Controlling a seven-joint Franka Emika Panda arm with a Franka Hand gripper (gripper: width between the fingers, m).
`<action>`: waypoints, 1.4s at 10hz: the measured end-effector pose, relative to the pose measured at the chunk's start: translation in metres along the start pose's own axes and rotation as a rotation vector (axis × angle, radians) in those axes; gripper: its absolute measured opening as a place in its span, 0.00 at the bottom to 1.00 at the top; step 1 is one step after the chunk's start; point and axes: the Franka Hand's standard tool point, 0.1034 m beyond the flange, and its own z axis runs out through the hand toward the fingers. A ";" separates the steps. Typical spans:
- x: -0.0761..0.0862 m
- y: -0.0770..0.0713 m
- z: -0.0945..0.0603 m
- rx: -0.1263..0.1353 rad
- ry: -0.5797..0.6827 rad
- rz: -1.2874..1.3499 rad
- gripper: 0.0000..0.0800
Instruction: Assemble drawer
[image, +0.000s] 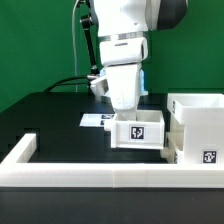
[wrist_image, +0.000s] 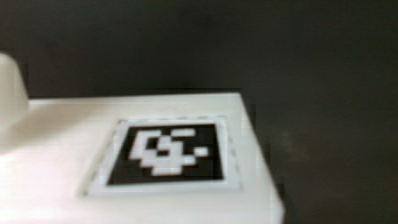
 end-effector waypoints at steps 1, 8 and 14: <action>0.004 0.001 -0.001 0.005 0.001 -0.006 0.06; 0.011 0.001 -0.001 0.029 0.002 -0.016 0.06; 0.023 0.001 0.004 0.050 0.008 -0.034 0.06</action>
Offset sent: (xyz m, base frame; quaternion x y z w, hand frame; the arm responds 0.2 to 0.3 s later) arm 0.0000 0.0000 0.0000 0.0000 0.0000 0.0000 1.0000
